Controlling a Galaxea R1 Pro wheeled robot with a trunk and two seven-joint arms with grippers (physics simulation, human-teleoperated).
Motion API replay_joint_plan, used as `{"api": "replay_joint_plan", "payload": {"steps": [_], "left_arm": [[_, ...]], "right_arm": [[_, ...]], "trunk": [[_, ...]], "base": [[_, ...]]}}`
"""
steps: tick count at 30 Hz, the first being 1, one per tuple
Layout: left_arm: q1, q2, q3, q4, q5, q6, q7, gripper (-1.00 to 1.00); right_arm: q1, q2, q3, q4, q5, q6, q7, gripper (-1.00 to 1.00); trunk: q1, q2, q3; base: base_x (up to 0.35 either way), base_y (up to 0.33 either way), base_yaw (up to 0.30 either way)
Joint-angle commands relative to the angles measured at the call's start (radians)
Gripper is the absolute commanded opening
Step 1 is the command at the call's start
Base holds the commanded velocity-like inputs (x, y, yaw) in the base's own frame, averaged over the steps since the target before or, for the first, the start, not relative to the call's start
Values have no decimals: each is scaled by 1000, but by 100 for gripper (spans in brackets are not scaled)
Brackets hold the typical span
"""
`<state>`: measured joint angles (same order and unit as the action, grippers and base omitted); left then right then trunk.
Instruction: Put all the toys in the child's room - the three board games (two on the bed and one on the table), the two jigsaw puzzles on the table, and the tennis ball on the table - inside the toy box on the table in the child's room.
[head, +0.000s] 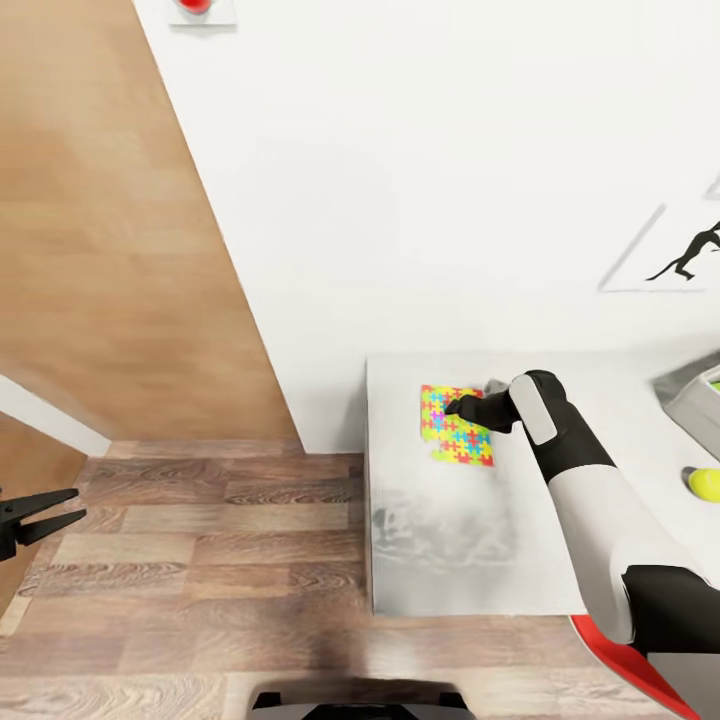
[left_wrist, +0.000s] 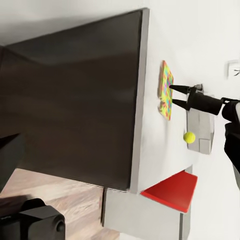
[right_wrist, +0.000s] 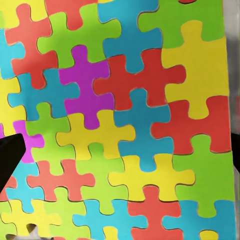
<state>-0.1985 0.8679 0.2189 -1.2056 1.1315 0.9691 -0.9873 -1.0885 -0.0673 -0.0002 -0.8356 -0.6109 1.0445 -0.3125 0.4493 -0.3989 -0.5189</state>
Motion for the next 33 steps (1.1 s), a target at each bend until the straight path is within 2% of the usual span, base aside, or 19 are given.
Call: {"api": "replay_joint_plan", "payload": {"steps": [1,17,33], "left_arm": [[-1,0,-1,0,0,4,-2,100],[-1,0,-1,0,1,4,-2,100],[-2,0,-1,0,1,3,-2,100]], "right_arm": [[1,0,0,24,-21,3,-8,100],[0,0,0,24,-21,3,-8,100],[1,0,0,24,-21,3,-8,100]], "trunk": [[1,-1,-1],[1,-1,1],[1,-1,4]], "base": [[-70,-6,268],[-19,-1,70],[-9,0,5]]}}
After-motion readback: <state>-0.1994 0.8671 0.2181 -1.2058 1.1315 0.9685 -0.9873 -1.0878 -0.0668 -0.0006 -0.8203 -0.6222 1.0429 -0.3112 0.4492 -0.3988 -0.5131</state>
